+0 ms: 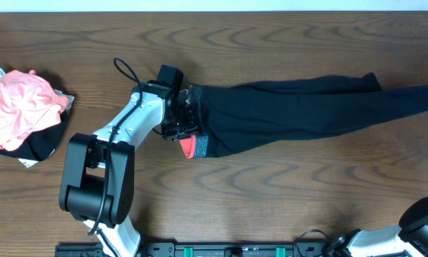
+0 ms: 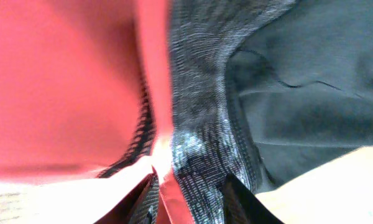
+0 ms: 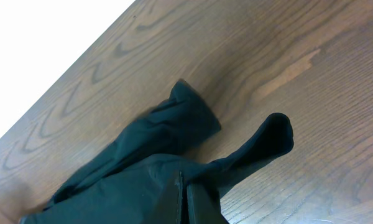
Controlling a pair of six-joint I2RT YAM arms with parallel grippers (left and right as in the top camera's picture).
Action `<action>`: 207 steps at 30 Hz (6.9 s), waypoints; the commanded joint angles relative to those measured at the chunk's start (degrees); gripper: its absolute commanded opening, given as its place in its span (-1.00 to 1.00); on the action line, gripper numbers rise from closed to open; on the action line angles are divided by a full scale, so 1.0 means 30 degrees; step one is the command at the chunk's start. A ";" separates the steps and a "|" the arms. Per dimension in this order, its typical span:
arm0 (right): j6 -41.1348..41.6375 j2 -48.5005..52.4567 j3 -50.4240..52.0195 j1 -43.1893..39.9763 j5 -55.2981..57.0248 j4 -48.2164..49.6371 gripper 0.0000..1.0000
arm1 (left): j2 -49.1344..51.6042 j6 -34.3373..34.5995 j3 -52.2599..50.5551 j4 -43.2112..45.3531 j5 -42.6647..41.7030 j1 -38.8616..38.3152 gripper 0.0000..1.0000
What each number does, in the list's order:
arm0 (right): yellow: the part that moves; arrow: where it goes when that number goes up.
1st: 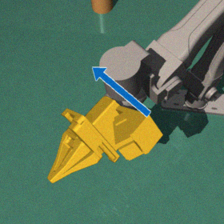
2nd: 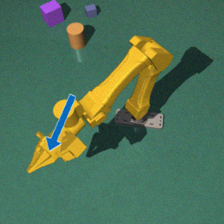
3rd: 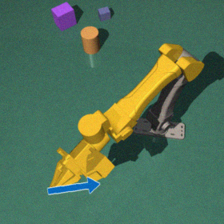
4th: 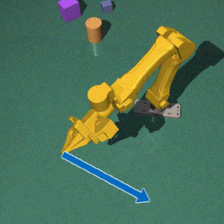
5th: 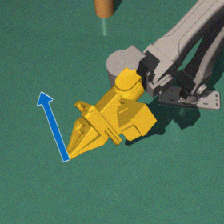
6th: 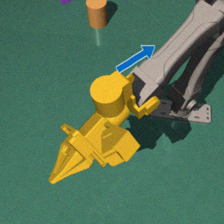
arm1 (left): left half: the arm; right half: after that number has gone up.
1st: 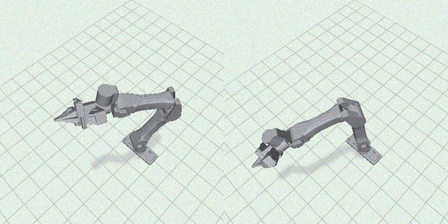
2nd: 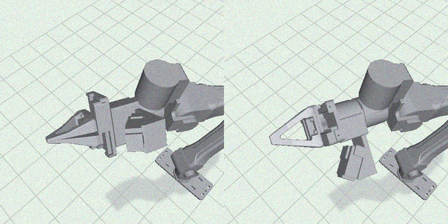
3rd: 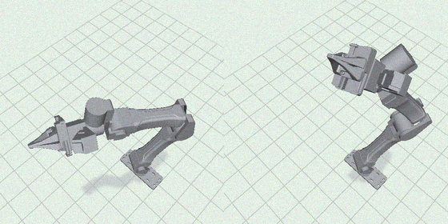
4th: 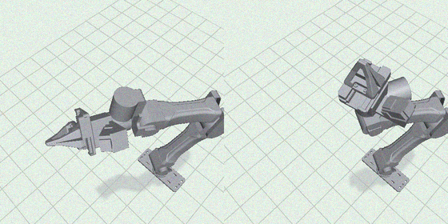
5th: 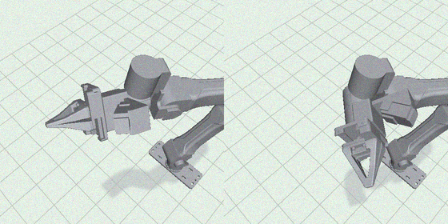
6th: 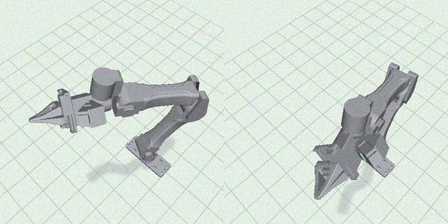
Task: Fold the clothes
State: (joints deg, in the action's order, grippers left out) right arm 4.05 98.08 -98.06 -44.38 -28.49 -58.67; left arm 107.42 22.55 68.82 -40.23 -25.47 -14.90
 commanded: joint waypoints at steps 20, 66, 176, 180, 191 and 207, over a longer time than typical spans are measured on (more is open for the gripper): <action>-0.0007 0.0204 0.0117 0.0175 0.0000 -0.0087 -0.97 | 0.0029 0.2091 -0.0117 0.1049 0.1144 -0.0707 -0.25; -0.0168 0.0328 0.0117 0.0175 0.1071 -0.0189 -0.98 | -0.4277 -0.2594 0.3577 0.3555 0.2120 0.4867 -0.88; -0.0299 0.5668 0.6062 -0.1829 0.2463 0.2769 -0.38 | -0.4473 -0.5013 -0.5668 0.0444 0.3308 0.1005 0.10; -0.0903 0.5668 0.6062 -0.2084 -0.0539 0.2783 -0.41 | -0.4473 -0.5020 -0.5668 0.0729 0.3366 0.1013 0.10; -0.0962 0.5668 0.6062 -0.2062 0.0452 0.2346 -0.41 | -0.4473 -0.5005 -0.5668 0.0729 0.3869 0.1005 0.10; -0.1202 0.5668 0.6062 -0.2222 0.1435 0.3657 -0.38 | -0.4473 -0.4998 -0.5668 0.0729 0.3869 0.1005 0.10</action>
State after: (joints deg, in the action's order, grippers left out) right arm 2.04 115.13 -79.18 -50.57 -24.40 -47.88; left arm 93.34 8.49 52.40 -38.04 -14.59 -11.79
